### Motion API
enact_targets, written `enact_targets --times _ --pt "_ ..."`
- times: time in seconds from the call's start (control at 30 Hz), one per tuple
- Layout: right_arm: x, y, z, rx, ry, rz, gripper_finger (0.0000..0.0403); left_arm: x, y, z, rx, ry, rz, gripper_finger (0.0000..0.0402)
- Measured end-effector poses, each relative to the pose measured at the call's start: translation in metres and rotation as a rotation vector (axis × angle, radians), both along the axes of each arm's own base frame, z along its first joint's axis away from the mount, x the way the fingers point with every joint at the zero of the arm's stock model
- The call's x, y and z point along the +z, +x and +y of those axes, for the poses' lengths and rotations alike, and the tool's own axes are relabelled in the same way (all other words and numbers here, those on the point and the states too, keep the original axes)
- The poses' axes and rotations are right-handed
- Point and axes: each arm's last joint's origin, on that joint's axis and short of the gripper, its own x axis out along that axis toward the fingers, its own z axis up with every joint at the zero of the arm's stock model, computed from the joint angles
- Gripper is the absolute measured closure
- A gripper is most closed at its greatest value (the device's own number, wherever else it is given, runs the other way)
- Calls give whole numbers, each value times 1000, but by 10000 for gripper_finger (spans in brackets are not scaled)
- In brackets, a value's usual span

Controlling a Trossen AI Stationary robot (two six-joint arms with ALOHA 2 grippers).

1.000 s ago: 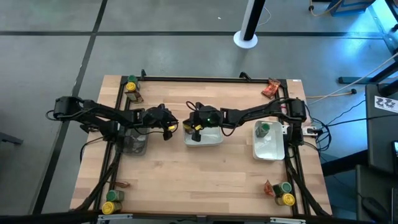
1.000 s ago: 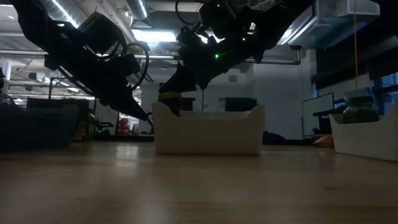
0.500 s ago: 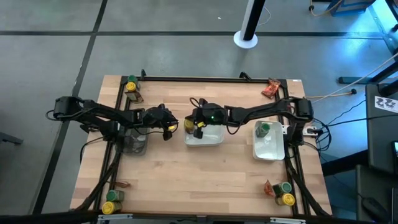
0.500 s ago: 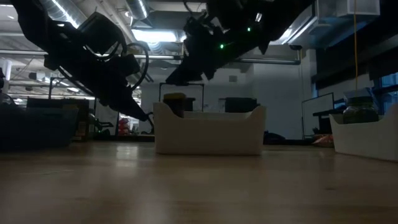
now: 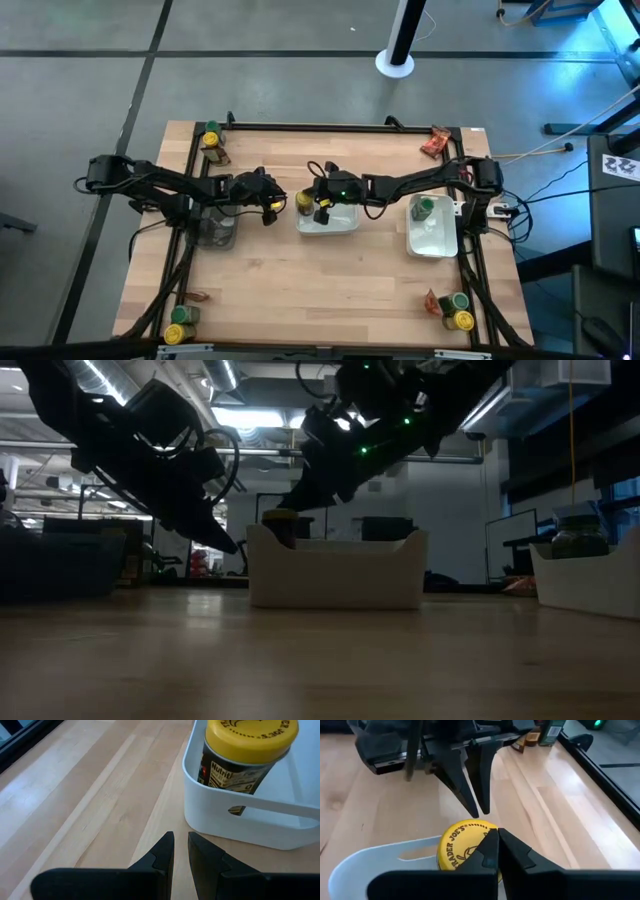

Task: Sort spices by type
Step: Put the top right yellow seasoning bottle into the left white bin

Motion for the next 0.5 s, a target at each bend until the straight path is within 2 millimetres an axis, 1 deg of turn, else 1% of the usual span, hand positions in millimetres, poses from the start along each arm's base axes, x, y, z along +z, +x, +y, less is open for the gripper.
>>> enact_targets --times 0.33,0.5 --pt "-19 -11 0 -29 -5 -27 395 0 0 0 -2 4 0 357" --pt "-21 -12 0 -29 2 -54 395 0 0 0 -3 4 1 357"
